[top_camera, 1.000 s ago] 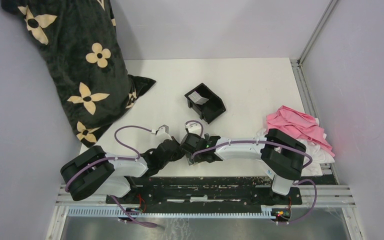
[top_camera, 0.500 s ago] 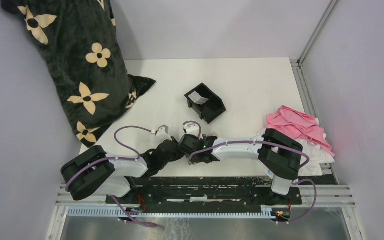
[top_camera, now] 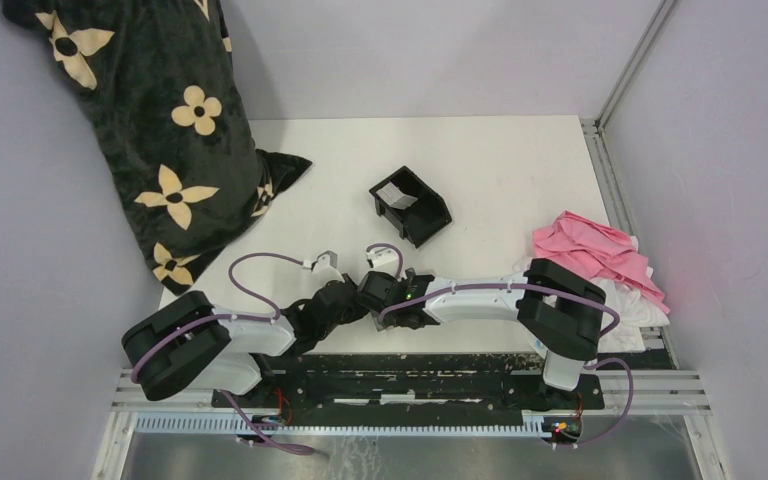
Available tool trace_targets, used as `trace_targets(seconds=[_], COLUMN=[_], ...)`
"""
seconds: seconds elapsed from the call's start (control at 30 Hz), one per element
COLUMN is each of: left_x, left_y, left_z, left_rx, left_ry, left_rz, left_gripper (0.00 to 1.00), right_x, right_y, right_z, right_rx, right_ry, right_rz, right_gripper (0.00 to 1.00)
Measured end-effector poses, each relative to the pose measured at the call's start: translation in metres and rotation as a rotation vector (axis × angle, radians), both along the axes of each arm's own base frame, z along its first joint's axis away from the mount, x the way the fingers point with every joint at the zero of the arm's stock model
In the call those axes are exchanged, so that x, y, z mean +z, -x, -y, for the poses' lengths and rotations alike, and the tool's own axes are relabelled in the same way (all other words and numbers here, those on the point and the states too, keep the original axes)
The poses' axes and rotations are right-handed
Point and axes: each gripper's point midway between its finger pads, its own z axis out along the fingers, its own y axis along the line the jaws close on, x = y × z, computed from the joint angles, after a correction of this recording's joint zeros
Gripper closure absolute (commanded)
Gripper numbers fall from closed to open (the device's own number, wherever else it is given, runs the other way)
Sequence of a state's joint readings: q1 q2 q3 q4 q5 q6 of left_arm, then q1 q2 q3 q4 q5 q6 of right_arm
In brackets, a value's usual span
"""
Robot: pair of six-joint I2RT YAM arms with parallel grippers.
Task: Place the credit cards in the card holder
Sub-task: Insert the credit card into the card holder.
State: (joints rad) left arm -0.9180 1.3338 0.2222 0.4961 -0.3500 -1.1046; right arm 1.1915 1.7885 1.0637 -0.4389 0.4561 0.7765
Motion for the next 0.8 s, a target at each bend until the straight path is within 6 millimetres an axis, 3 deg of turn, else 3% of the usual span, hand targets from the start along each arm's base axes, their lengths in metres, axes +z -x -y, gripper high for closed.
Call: trace_targets(seconds=[0.37,0.8], left_x=[0.000,0.001], left_y=[0.004,0.006], left_z=[0.001,0.000], left_rx=[-0.015,-0.018], left_ry=[0.000,-0.007], left_rz=[-0.007,-0.013], left_gripper=[0.78,0.79], right_x=[0.005,0.017], right_y=[-0.007,-0.005], right_z=[0.021,0.029], right_rx=[-0.010,0.021], right_ry=[0.079,0.083], right_rz=[0.051,0.069], right_gripper=[0.23,0.24])
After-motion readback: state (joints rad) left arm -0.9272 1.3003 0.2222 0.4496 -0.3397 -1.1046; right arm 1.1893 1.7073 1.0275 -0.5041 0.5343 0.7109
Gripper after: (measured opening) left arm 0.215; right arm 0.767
